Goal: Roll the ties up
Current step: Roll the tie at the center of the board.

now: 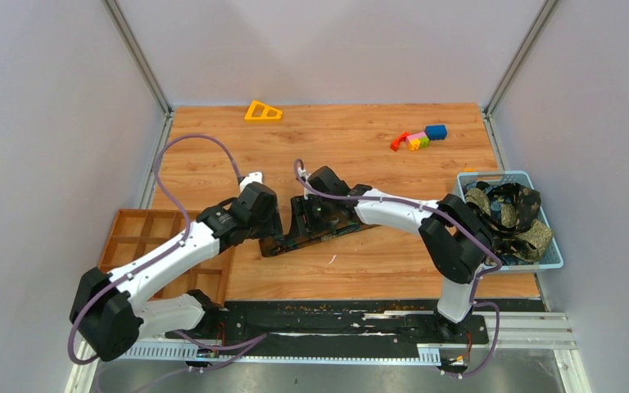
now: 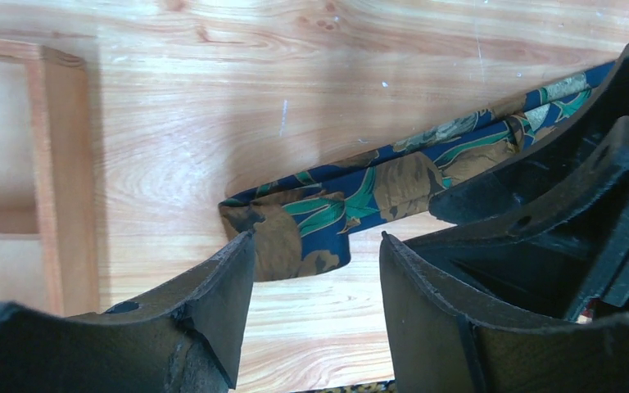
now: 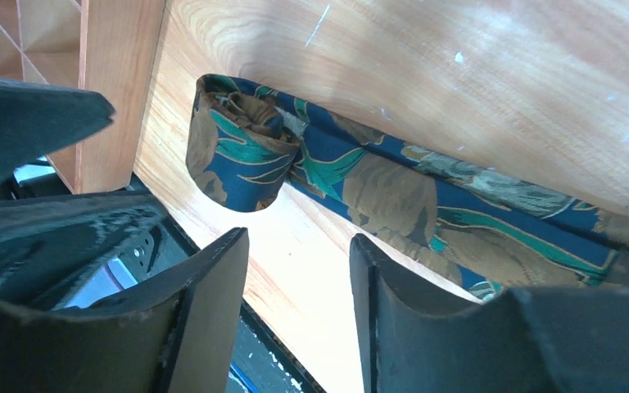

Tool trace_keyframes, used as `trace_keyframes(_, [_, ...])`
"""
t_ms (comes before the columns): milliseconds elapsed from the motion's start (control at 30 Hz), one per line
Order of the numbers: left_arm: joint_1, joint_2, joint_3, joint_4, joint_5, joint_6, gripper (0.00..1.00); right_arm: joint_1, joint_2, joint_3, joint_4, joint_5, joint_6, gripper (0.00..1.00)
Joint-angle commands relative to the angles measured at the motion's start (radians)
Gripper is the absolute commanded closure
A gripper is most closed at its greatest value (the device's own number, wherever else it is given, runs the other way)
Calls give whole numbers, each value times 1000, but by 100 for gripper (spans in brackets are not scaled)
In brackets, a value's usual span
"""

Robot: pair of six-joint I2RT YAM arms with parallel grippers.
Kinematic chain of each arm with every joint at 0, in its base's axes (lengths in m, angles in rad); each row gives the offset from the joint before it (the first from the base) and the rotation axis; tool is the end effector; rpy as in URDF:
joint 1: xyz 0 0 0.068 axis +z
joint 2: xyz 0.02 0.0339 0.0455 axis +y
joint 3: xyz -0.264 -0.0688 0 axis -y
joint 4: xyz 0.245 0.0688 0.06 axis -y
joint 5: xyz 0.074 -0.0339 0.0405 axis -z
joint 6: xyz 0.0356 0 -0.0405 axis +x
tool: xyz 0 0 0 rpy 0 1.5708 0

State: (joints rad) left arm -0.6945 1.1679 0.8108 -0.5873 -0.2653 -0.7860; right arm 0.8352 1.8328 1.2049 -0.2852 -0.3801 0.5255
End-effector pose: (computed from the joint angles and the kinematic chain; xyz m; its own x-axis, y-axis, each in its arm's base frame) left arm 0.1831 -0.1404 0.2392 -0.7933 -0.2278 -0.5646 -0.0874 0.9604 -0.2647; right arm 0.2501 0.2960 0.1884 -0.8811 -0.2794 -0.3815 -0.4609 0.6879 0.5607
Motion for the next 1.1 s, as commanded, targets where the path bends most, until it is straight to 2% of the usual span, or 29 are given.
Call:
trace_keyframes(0, [-4, -103, -32, -39, -88, 14, 36, 35, -17, 37, 46, -14, 38, 48])
trace_keyframes(267, [-2, -278, -143, -20, -116, 14, 34, 62, 49, 80, 64, -14, 71, 42])
trace_keyframes(600, [-2, -409, -222, -32, -134, -5, 34, 70, 125, 135, 53, -19, 96, 41])
trace_keyframes(900, [-2, -435, -240, -30, -141, -12, 34, 73, 151, 152, 48, -49, 76, 67])
trace_keyframes(1067, [-2, -437, -240, -21, -138, -12, 34, 73, 151, 178, 11, -36, 45, 74])
